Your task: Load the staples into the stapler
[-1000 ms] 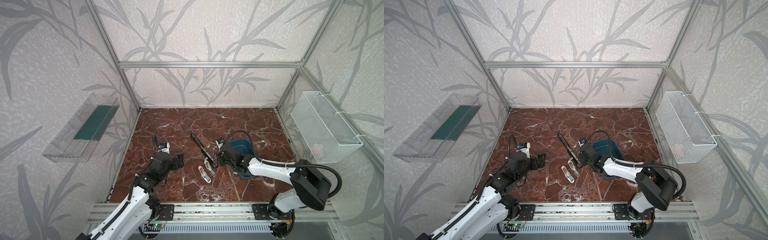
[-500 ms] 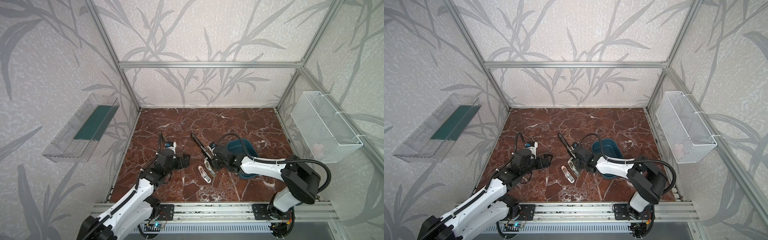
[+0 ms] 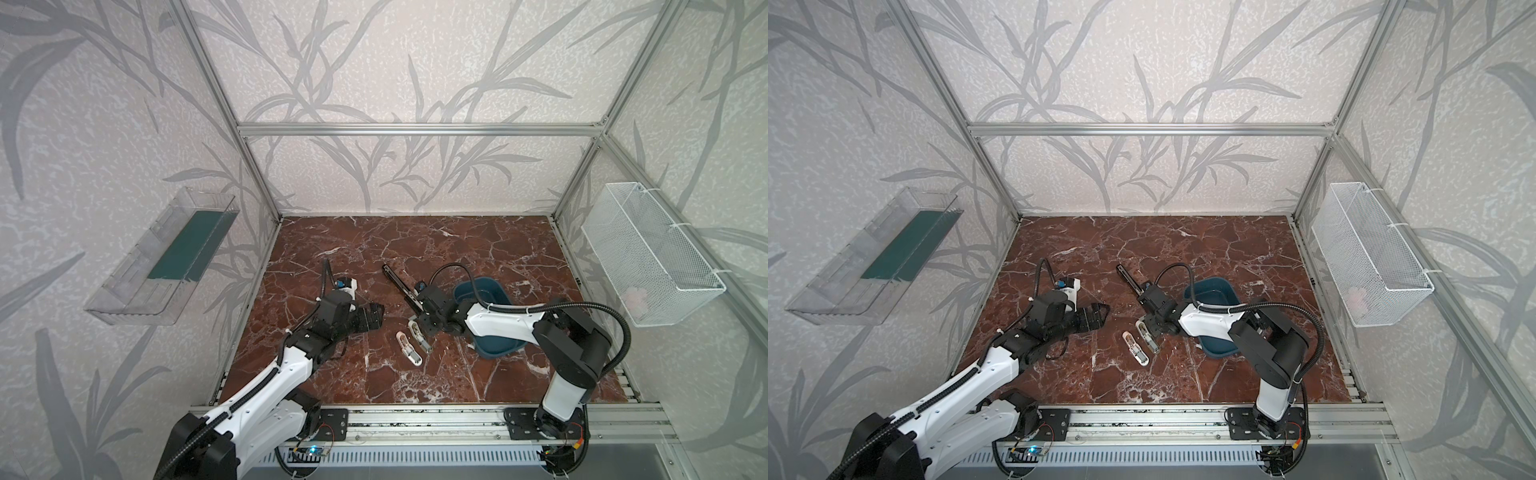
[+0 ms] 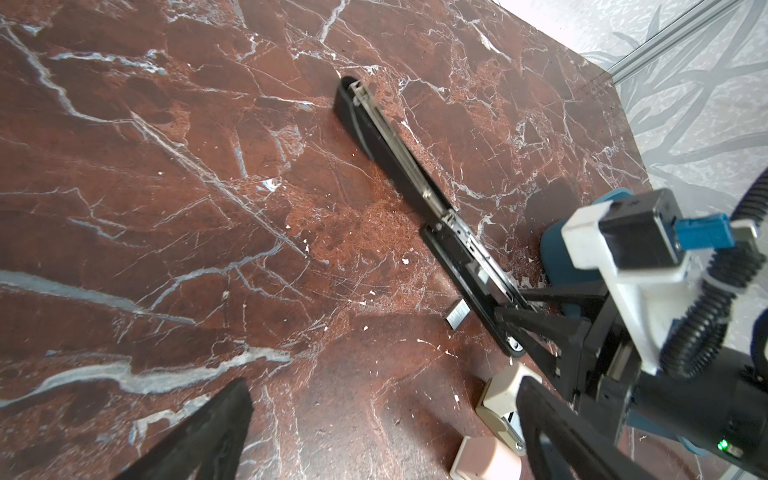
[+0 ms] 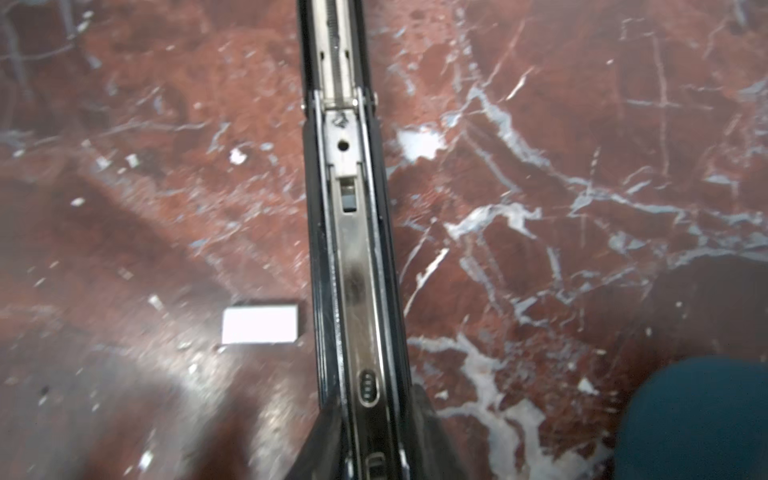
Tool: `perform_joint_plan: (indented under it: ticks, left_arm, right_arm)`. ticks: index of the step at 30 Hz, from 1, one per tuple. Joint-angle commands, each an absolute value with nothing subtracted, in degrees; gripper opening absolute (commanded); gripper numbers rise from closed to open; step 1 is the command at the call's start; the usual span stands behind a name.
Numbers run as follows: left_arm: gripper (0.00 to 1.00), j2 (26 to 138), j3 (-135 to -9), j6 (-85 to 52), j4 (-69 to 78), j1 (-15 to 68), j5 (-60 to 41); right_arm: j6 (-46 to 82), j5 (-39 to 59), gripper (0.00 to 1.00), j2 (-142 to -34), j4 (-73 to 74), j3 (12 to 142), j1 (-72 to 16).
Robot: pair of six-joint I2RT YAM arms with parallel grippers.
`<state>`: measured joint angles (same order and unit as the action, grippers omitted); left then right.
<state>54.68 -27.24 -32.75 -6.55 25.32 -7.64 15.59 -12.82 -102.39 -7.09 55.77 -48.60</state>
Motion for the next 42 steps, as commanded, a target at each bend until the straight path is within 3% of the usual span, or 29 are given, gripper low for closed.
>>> perform_joint_plan:
  ticks: [1, 7, 10, 13, 19, 24, 30, 34, 42]
  left_arm:
    - [0.99, 55.4, -28.8, -32.5, -5.2, 25.1, -7.9]
    - [0.99, 56.9, -28.9, -32.3, -4.0, 25.1, -7.7]
    - [0.99, 57.9, -28.7, -32.2, -2.8, 25.1, -7.7]
    - [0.99, 59.0, -29.2, -32.1, -2.6, 25.2, -8.4]
    - [0.99, 60.0, -28.8, -32.9, -1.4, 25.1, -7.5]
    - [0.99, 61.8, -28.3, -33.3, 1.0, 25.1, -7.7]
    - [0.99, 59.9, -26.8, -33.4, -2.0, 25.0, 1.4]
    - [0.99, 57.1, -26.2, -32.1, -6.4, 25.0, 8.6]
    - [0.99, 51.6, -24.2, -31.1, -5.9, 24.8, 8.0]
  right_arm:
    - [15.9, -15.0, 0.25, -104.0, -8.7, 57.1, -46.6]
    - [16.8, -16.0, 0.23, -106.2, -9.1, 59.8, -46.1]
    - [17.8, -17.3, 0.27, -106.6, -12.2, 62.0, -46.0]
    - [18.7, -17.9, 0.35, -104.0, -14.6, 62.2, -46.1]
    - [21.8, -17.3, 0.37, -94.6, -19.0, 60.4, -47.5]
    - [30.5, -10.0, 0.4, -90.6, -21.9, 60.5, -48.0]
    - [40.7, -3.1, 0.42, -92.5, -22.9, 61.8, -48.1]
    - [45.3, 0.8, 0.5, -94.9, -21.8, 62.0, -48.7]
    - [48.2, 3.7, 0.58, -101.7, -21.6, 65.0, -49.4]
